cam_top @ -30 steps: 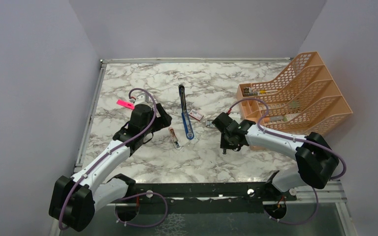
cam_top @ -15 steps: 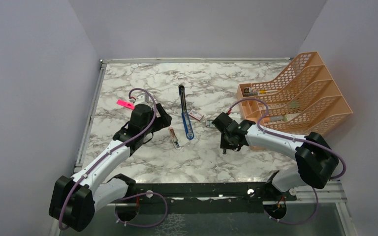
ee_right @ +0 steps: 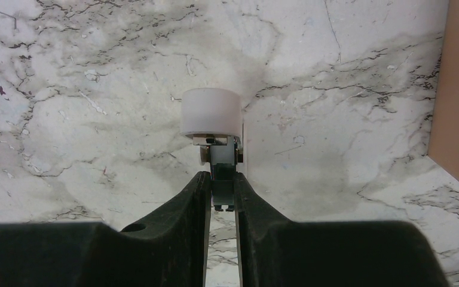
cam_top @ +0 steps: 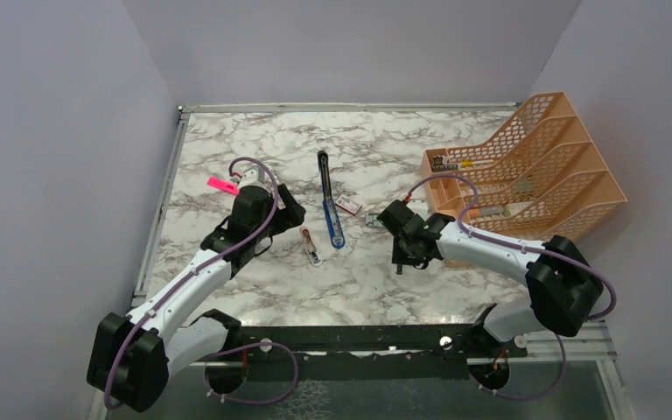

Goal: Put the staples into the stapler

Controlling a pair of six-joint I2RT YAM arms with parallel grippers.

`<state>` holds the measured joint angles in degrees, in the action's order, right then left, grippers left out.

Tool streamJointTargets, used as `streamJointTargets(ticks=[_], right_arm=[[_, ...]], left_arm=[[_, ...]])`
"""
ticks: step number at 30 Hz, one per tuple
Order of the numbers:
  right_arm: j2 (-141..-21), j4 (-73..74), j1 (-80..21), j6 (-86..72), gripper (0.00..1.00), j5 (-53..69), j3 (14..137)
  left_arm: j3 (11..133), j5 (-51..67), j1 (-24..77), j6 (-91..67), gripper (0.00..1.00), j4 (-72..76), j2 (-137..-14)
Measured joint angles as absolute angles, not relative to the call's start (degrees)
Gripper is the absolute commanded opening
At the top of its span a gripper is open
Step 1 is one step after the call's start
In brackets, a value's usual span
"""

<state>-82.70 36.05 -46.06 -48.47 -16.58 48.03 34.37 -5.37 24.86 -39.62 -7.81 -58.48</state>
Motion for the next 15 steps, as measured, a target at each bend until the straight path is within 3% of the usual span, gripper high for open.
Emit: streamJointTargets(ticks=[15], right_arm=[[-82.8,34.8,-46.1,-48.4,0.27,-16.5,47.0]], left_arm=[[34.3,-5.4,24.9,-39.6,0.85,-7.8,-58.5]])
